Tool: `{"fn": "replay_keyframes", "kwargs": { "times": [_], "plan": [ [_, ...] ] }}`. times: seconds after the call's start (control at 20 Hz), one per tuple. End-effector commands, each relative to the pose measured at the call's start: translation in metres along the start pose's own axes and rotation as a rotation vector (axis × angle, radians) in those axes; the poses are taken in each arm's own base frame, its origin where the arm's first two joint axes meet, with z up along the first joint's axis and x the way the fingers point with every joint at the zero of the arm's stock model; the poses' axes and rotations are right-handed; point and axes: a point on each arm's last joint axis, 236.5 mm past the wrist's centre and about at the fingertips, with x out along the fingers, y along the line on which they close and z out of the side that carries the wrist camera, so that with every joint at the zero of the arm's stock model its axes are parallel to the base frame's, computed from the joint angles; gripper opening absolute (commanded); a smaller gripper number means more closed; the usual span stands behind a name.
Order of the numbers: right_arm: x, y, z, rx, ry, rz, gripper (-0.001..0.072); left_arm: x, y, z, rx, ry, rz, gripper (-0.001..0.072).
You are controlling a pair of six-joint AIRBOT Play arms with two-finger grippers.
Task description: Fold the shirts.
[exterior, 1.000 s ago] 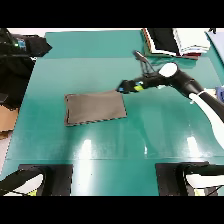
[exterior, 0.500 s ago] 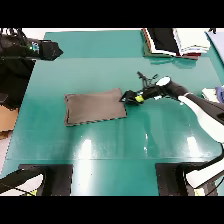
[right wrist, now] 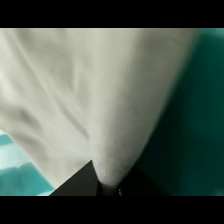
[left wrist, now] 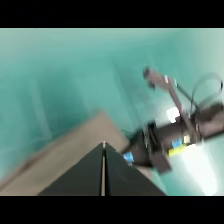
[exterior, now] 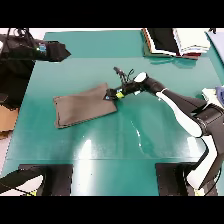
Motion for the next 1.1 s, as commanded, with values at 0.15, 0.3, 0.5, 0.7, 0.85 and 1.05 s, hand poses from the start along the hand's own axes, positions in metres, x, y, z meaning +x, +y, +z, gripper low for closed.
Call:
{"fn": "replay_keyframes", "kwargs": {
  "times": [0.15,0.3,0.5,0.7,0.85,1.05],
  "plan": [
    [-0.174,-0.046,0.043,-0.086,-0.115,-0.241,0.0021,0.011,-0.060,-0.017,0.087,0.041,-0.101,0.0026],
    [-0.287,-0.090,0.038,-0.018,-0.209,-0.411,0.0021,0.011,-0.062,-0.017,0.082,0.041,-0.108,0.0026],
    [-0.441,-0.153,0.011,0.145,-0.431,-0.624,0.0021,0.011,-0.063,-0.017,0.072,0.041,-0.108,0.0026],
    [-0.563,-0.217,-0.040,0.342,-0.662,-0.785,0.0021,0.010,-0.063,-0.017,0.042,0.043,-0.112,0.0026],
    [-0.612,-0.236,-0.062,0.422,-0.804,-0.795,0.0020,0.011,-0.063,-0.017,0.041,0.043,-0.112,0.0026],
    [-0.648,-0.230,-0.055,0.371,-0.882,-0.847,0.0020,0.011,-0.064,-0.017,0.040,0.044,-0.114,0.0026]
  ]
}}
